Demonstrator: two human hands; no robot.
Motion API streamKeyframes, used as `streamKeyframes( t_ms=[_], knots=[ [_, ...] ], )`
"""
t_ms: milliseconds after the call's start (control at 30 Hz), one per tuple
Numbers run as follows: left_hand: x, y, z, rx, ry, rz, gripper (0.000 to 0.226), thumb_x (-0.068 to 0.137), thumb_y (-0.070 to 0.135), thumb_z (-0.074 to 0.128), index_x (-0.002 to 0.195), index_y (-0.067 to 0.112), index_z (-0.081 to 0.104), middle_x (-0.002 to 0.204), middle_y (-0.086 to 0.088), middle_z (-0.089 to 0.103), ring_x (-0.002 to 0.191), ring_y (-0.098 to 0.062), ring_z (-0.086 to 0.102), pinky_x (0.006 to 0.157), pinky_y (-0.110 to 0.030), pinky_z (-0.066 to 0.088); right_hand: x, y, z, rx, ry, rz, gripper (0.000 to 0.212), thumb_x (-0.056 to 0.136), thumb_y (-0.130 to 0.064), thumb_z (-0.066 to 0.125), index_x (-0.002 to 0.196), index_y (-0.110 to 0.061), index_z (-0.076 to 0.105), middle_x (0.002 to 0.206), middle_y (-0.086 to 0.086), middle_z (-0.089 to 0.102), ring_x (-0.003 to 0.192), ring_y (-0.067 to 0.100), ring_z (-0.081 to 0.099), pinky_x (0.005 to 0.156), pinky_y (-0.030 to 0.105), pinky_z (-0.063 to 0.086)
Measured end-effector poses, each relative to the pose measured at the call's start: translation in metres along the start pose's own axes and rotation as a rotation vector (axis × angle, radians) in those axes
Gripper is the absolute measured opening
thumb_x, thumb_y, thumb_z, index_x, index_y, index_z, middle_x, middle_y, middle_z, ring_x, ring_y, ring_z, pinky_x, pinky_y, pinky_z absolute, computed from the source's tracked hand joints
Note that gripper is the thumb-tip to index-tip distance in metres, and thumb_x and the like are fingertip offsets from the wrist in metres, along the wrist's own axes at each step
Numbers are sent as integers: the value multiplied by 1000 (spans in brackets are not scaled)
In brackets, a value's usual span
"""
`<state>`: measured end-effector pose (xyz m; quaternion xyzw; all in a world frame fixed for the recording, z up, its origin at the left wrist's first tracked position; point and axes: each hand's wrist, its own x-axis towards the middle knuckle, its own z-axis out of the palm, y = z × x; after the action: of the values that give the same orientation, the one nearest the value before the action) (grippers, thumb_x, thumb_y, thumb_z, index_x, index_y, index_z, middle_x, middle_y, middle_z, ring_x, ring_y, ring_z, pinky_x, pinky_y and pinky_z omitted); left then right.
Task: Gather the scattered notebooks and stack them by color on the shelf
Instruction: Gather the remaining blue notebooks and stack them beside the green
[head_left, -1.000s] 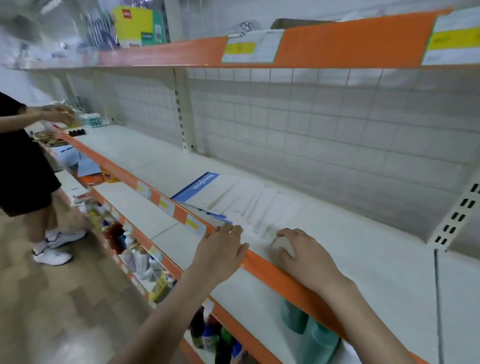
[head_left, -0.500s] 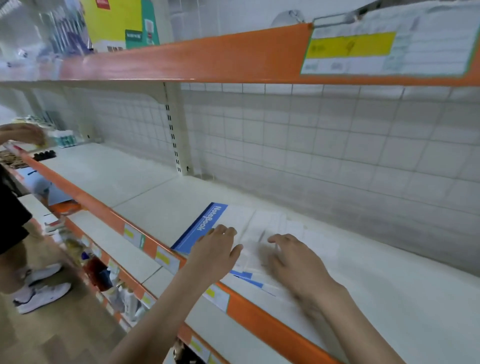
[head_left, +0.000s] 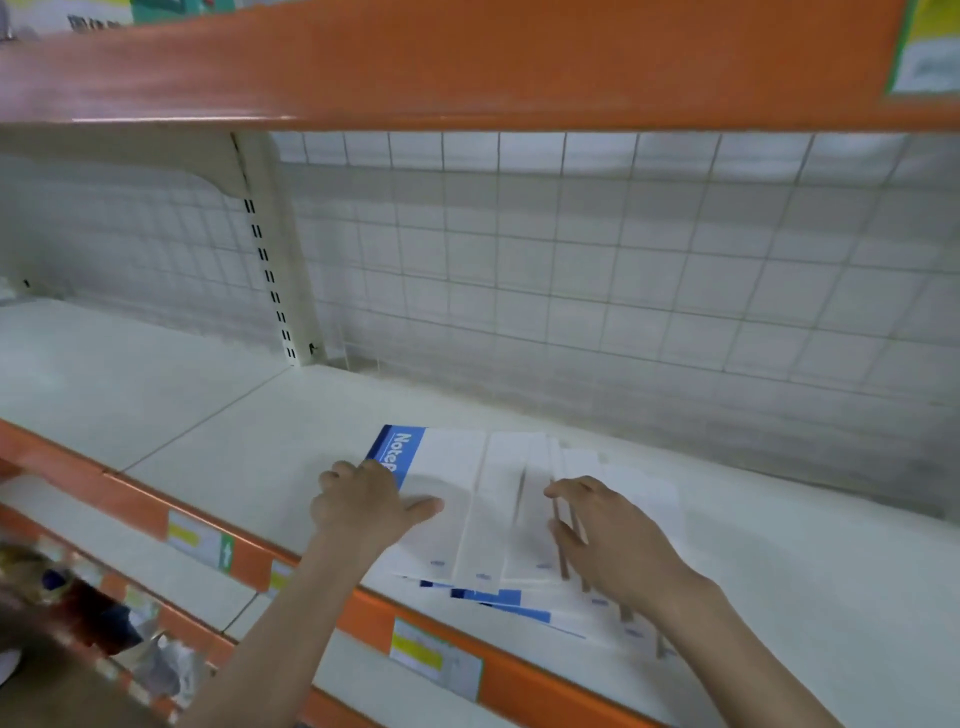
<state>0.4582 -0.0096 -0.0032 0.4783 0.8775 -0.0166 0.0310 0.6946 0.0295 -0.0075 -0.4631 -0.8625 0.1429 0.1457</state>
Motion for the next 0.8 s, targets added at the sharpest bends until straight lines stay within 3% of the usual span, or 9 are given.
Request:
streamKeyframes(
  t_ms=[167,267,333,467,533,600,700,800],
  knots=[
    [19,-10,1,-57,-8,36,91,70,80,52,121,5,47,123,-16,47,117,-29,45,92,-34,44,8,-17,7,7,32,70,38,98,-31,41,136,-25,44,137,-8,45,109,11,56,86,24,46],
    [31,-19,-1,-68,17,112,90,70,77,54,120,4,40,119,-12,45,108,-23,52,82,-30,47,16,-35,14,29,37,80,39,98,-29,42,137,-25,43,137,-8,46,114,11,53,90,25,47],
    [37,-21,-3,-224,-11,148,81,71,69,63,113,6,35,104,-6,50,92,-22,58,68,-30,46,23,-49,18,35,38,74,39,98,-29,42,137,-25,43,136,-7,46,112,11,54,89,26,48],
    [48,-16,0,-527,52,230,52,82,45,69,93,12,31,75,1,46,64,-20,54,49,-27,35,39,-71,26,16,30,57,42,97,-25,43,138,-21,42,137,-1,46,115,17,53,90,31,49],
    [54,-10,-2,-778,6,254,36,89,32,64,90,10,35,73,-2,49,55,-15,48,44,-25,33,44,-78,31,0,8,32,46,96,-34,44,139,-21,39,137,0,45,116,19,52,90,32,47],
    [58,-2,-5,-931,-20,254,24,93,25,58,94,8,40,78,-4,52,58,-11,49,47,-23,34,47,-86,37,14,0,31,61,91,-55,45,142,-23,34,140,-2,42,120,17,48,95,30,43],
    [57,11,-8,-1144,-69,239,14,94,19,55,99,11,45,87,-2,56,68,-7,53,53,-19,39,47,-91,41,19,-56,36,91,78,-77,42,149,-28,15,155,-5,21,141,16,24,115,38,23],
    [48,15,-15,-1434,-276,196,6,94,16,57,95,16,51,94,-7,63,77,-17,64,60,-27,52,43,-89,40,-10,-117,54,105,76,-74,50,150,-32,-10,160,-4,-7,147,16,-5,119,46,2]
  ],
)
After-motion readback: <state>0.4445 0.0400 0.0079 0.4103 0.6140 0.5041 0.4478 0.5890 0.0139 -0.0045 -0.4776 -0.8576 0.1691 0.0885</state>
